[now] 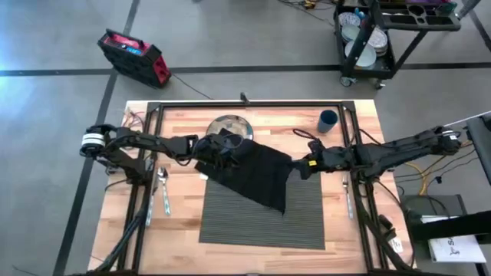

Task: Set table place
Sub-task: Fold the black napkin

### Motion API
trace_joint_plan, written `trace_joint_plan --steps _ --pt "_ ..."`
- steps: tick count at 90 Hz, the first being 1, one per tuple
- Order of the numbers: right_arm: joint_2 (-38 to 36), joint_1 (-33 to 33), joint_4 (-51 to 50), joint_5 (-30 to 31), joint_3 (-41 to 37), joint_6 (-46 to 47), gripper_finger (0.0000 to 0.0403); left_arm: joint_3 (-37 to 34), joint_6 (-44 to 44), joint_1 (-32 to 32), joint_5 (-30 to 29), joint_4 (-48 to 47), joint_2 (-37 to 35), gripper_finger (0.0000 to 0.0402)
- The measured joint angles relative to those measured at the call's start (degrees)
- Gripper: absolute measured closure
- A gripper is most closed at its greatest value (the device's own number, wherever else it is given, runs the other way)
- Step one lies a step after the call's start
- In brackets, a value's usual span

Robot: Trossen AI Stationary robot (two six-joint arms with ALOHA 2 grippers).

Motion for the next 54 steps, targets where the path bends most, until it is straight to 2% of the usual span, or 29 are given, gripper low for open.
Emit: trace_joint_plan --steps 27,44,54 --pt "-0.3 0.0 0.5 0.1 0.0 -0.3 0.0403 0.0 0.0 -0.8 0.0 2.0 0.0 0.0326" --pt "-0.3 0.0 0.5 1.5 0.0 -0.4 0.0403 0.0 -0.6 -4.8 -0.4 10.5 0.0 0.0326" --pt "-0.3 0.0 0.5 1.5 0.0 -0.3 0.0403 0.0 -0.2 -8.3 -4.2 15.0 0.0 0.0326"
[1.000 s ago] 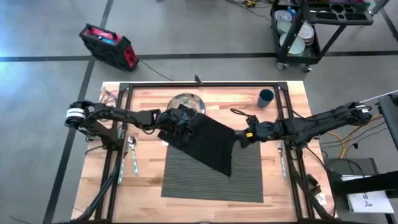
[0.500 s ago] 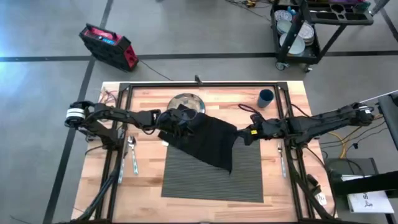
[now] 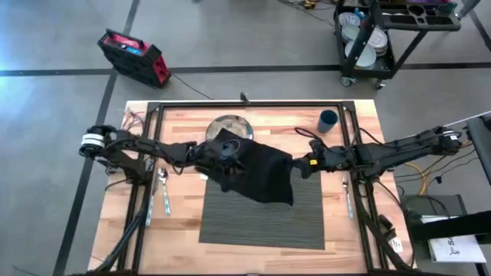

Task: Set table place
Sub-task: Fold the black napkin

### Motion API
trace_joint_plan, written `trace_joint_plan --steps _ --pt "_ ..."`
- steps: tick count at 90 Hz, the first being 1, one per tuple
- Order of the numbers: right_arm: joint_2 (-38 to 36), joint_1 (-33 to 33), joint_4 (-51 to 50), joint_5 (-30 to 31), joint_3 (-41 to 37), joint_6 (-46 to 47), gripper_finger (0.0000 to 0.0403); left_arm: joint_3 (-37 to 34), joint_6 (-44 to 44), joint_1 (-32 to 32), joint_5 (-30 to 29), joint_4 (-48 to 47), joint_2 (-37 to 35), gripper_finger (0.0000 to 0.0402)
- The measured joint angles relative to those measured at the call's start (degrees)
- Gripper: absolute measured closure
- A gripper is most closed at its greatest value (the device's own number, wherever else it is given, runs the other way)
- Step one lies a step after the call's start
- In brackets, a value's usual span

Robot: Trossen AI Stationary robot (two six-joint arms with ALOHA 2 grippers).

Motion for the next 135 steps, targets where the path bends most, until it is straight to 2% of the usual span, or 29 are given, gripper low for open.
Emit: trace_joint_plan --steps 15,22,39,50,57,64,72,88,109,122,135 --pt "0.0 0.0 0.0 0.0 0.0 0.0 0.0403 2.6 6.8 -4.8 -3.4 0.2 0.9 0.0327" --pt "0.0 0.0 -0.1 0.0 0.0 0.0 0.0403 6.0 13.3 -7.3 -4.8 -4.5 2.8 0.0329" --pt "0.0 0.0 0.0 0.0 0.0 0.0 0.0403 23.4 27.6 -11.5 -12.2 -25.6 13.9 0.0348" --pt "0.0 0.0 0.2 0.2 0.0 0.3 0.0403 36.7 31.1 -12.3 -19.1 -40.8 22.5 0.0352" --pt "0.0 -0.2 0.8 0.2 0.0 0.7 0.0403 43.3 30.0 -12.3 -19.0 -47.4 27.2 0.0351" --pt "0.0 -0.4 3.1 0.2 0.0 0.9 0.0403 47.5 29.1 -12.4 -16.1 -51.6 31.1 0.0346" --pt "0.0 -0.4 5.7 0.2 0.0 -0.1 0.0403 49.7 29.8 -13.3 -13.3 -50.9 34.3 0.0340" --pt "0.0 -1.1 6.5 0.1 0.0 0.0 0.0403 52.5 34.3 -16.0 -16.4 -46.7 37.4 0.0344" --pt "0.0 -1.0 12.5 -0.6 0.0 0.0 0.0403 51.8 26.4 -15.9 -15.3 -35.1 39.8 0.0361" --pt "0.1 -1.0 17.6 -2.0 0.0 0.0 0.0403 51.7 25.3 -15.4 -15.4 -29.9 42.4 0.0366" --pt "0.0 -1.0 18.8 -3.0 0.0 0.0 0.0403 51.7 25.3 -14.4 -23.5 -26.9 45.6 0.0366"
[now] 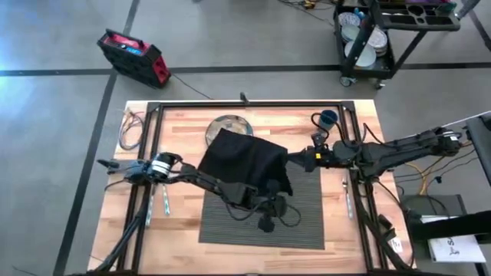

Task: Set table place
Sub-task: Fold the black napkin

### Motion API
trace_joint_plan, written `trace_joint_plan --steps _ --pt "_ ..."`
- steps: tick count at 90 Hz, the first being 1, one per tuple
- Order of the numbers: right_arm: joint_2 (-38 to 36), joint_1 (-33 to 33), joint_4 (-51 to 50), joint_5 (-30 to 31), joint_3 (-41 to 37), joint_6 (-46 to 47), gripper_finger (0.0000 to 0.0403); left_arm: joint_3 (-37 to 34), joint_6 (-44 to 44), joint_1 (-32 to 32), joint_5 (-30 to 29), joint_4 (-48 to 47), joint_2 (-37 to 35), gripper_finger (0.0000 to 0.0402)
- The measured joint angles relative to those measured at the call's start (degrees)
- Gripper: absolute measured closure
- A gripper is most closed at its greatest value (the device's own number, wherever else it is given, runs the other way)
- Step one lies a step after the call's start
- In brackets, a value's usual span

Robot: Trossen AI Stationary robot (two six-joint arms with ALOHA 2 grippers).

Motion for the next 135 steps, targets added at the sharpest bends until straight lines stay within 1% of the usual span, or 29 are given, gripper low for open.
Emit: trace_joint_plan --steps 7,11,20,28,60,69,83,90,107,113,120,130,135 --pt "0.0 0.0 0.7 -0.4 0.0 0.0 0.0403 0.0 -0.2 1.1 -4.1 0.5 1.5 0.0366" --pt "0.0 0.0 1.0 -0.4 0.0 -0.1 0.0403 0.0 -1.2 1.8 -7.4 0.5 2.1 0.0368" --pt "0.0 0.0 1.0 -0.5 0.0 -0.5 0.0403 0.0 -4.2 2.7 -14.9 -2.8 2.1 0.0383" --pt "-0.5 0.1 0.9 -0.5 0.0 -1.4 0.0403 -0.1 -6.2 2.7 -17.4 -8.0 0.2 0.0398" --pt "-2.8 1.9 0.3 -0.5 0.0 -5.4 0.0403 -0.1 -15.2 -0.2 -19.8 -23.4 -13.1 0.0401" --pt "-3.0 3.1 -0.2 -0.5 0.0 -5.6 0.0403 -0.1 -16.7 -1.0 -20.2 -25.8 -17.2 0.0401" --pt "-2.9 5.9 -3.6 -0.4 1.3 -4.3 0.0403 -0.1 -18.5 -1.7 -20.3 -26.5 -23.0 0.0401" --pt "-2.7 7.5 -6.1 -0.1 4.3 -4.6 0.0403 -0.1 -19.3 -1.8 -20.3 -26.7 -25.6 0.0401" --pt "-0.7 9.6 -16.4 0.6 14.1 -6.7 0.0403 0.7 -21.7 -2.1 -19.2 -26.9 -29.8 0.0402" --pt "0.5 9.8 -18.8 0.5 17.4 -7.1 0.0403 2.5 -22.2 -2.3 -17.1 -27.1 -30.5 0.0402" --pt "2.2 9.7 -21.3 0.2 21.2 -7.4 0.0403 5.3 -22.4 -3.1 -15.9 -28.6 -30.5 0.0402" --pt "4.9 9.7 -24.8 -0.6 27.5 -9.2 0.0403 9.1 -22.4 -3.9 -16.4 -30.3 -30.5 0.0402" --pt "6.1 9.6 -28.1 -0.7 30.9 -10.7 0.0403 10.7 -21.9 -3.9 -16.8 -32.1 -30.5 0.0402"
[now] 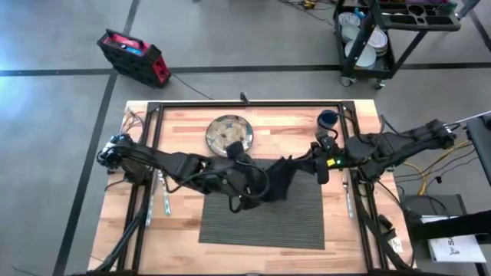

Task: Set table place
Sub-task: Fold the black napkin

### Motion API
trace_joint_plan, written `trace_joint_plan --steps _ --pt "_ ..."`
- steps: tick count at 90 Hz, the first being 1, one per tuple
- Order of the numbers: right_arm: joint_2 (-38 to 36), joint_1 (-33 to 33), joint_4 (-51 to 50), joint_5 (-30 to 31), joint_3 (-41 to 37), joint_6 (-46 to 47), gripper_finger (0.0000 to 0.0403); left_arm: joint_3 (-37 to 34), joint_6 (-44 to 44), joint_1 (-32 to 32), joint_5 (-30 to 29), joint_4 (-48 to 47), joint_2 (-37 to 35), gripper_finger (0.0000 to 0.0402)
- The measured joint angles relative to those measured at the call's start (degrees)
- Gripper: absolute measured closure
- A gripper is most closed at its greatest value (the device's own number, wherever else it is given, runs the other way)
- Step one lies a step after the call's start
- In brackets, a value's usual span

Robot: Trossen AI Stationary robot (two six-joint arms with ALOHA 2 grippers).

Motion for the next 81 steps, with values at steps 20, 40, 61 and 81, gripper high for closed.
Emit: trace_joint_plan --steps 20,40,61,81 --pt "6.2 -7.7 -6.2 -4.3 10.0 -7.8 0.0403 1.0 1.0 0.5 -1.7 -10.4 0.0 0.0401" --pt "10.2 -17.3 -5.5 -15.1 11.5 -9.4 0.0403 -6.9 2.9 1.5 0.0 -10.0 -0.7 0.0401" --pt "10.8 -21.3 -5.3 -16.8 11.5 -12.1 0.0403 -15.6 -6.6 1.3 -0.8 -8.1 -7.7 0.0378" --pt "11.0 -24.5 -3.9 -17.3 11.5 -13.5 0.0403 -32.8 -3.0 -1.9 -0.6 18.6 -13.4 0.0342"
